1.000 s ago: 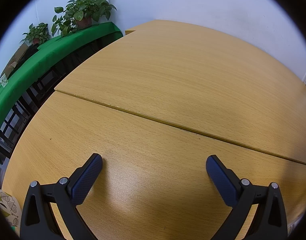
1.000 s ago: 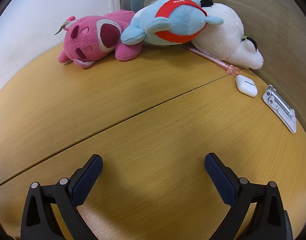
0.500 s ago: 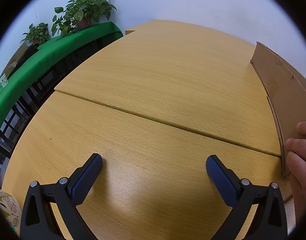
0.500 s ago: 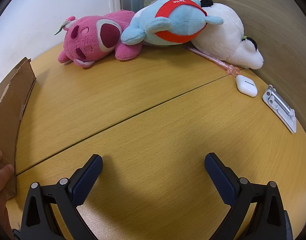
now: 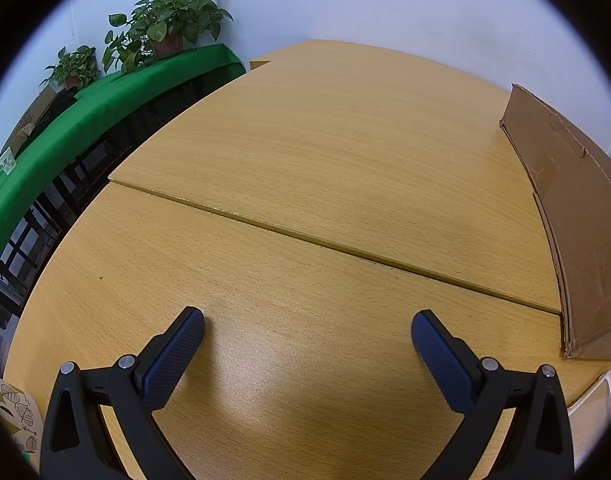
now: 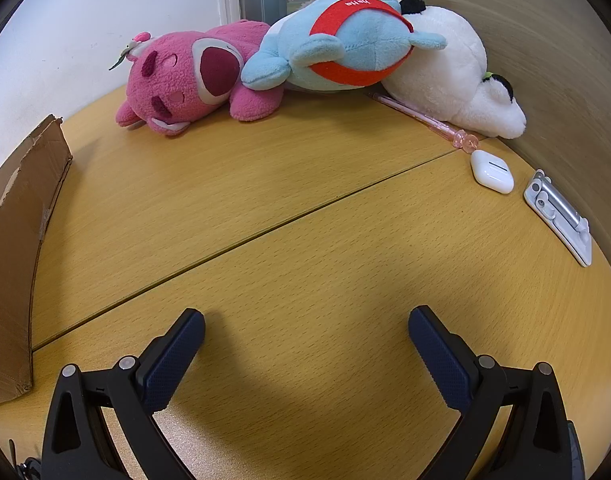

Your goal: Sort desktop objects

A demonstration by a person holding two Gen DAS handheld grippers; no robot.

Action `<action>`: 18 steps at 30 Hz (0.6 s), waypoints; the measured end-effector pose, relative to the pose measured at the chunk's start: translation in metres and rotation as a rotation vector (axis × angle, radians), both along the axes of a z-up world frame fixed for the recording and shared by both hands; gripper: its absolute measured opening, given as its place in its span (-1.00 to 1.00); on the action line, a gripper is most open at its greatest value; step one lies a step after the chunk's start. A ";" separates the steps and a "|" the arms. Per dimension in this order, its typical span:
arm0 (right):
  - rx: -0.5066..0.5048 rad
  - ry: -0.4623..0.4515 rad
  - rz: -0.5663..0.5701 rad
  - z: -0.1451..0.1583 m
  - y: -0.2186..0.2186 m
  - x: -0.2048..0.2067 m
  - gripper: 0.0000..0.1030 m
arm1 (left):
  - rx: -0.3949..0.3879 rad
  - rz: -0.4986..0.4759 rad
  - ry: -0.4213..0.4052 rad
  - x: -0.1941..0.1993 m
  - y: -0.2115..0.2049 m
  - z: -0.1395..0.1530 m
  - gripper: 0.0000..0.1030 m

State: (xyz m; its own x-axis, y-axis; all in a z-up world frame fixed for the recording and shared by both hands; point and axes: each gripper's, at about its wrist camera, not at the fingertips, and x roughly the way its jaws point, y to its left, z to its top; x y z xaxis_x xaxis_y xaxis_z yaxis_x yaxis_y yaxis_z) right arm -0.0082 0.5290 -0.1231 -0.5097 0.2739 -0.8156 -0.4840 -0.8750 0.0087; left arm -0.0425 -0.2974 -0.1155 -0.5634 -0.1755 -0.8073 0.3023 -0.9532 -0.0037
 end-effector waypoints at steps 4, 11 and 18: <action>0.000 0.000 0.000 0.000 0.000 0.000 1.00 | 0.000 0.000 0.000 0.000 0.000 0.000 1.00; 0.000 0.000 -0.001 0.001 0.000 -0.001 1.00 | 0.000 0.000 0.000 0.000 0.000 0.000 1.00; 0.000 0.000 -0.001 0.001 -0.002 -0.002 1.00 | 0.000 0.000 0.000 0.000 0.000 0.000 1.00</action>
